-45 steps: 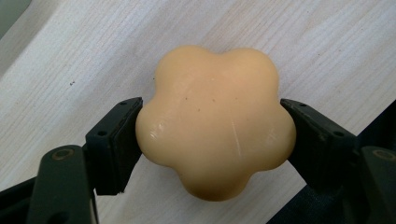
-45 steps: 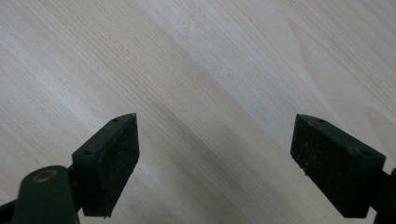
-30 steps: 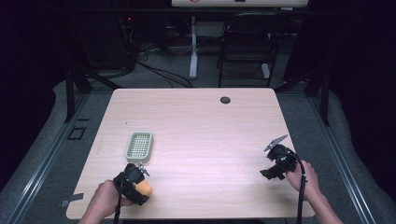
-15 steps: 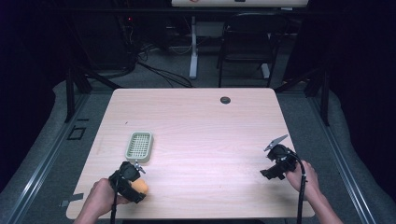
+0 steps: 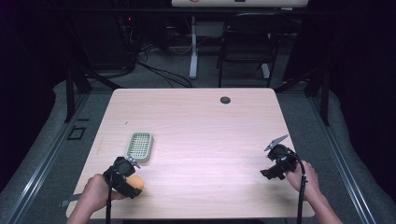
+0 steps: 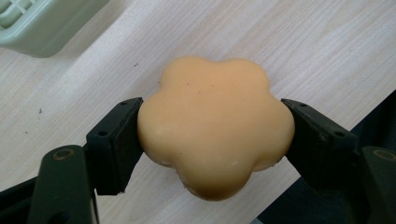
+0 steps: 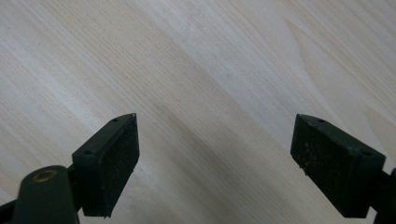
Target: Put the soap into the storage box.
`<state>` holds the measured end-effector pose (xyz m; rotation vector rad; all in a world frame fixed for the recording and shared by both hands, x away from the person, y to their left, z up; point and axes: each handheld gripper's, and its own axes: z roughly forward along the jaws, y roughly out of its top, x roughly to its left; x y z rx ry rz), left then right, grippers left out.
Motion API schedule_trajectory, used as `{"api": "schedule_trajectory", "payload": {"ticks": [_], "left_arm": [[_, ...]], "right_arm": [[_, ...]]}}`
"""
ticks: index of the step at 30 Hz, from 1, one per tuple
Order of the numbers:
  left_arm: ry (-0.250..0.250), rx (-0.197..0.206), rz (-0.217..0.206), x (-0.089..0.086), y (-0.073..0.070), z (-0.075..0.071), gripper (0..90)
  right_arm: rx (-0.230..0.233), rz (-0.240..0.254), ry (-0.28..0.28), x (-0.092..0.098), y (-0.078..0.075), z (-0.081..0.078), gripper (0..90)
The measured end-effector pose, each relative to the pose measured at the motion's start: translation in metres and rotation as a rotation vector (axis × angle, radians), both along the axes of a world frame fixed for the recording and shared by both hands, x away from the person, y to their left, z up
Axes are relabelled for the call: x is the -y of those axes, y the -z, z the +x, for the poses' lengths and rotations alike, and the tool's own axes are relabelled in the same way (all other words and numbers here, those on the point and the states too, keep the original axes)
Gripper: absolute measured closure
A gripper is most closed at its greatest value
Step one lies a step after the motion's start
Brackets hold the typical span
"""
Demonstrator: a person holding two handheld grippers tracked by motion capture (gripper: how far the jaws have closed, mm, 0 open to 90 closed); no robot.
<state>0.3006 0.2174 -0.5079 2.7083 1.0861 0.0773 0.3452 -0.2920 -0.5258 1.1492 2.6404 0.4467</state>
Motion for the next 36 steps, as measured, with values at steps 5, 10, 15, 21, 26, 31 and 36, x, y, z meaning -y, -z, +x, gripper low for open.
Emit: {"api": "schedule_trajectory", "payload": {"ticks": [5,10,15,21,26,31,36], "left_arm": [[-0.004,0.001,-0.003,-0.001,-0.004,0.005,25.1],[0.006,0.011,-0.005,0.000,-0.011,0.009,25.1],[0.006,0.002,-0.011,-0.002,-0.014,0.014,25.1],[0.008,0.011,-0.027,-0.002,-0.019,0.016,25.1],[0.015,0.010,-0.028,-0.001,-0.023,0.021,25.1],[0.015,0.018,-0.022,-0.001,-0.026,0.027,25.1],[0.022,0.023,-0.020,0.000,-0.031,0.033,25.1]], "right_arm": [[0.002,0.005,-0.001,0.000,0.000,0.000,15.2],[0.002,0.003,-0.002,0.000,-0.001,-0.001,15.2],[0.008,0.001,0.000,0.001,-0.001,-0.001,15.2],[0.008,0.002,-0.002,0.000,-0.001,-0.001,15.2],[0.012,0.019,0.009,0.000,0.000,-0.001,15.2],[0.004,0.002,0.002,0.001,-0.001,-0.001,15.3],[0.005,0.002,0.001,0.001,-0.001,-0.001,15.2]]}}
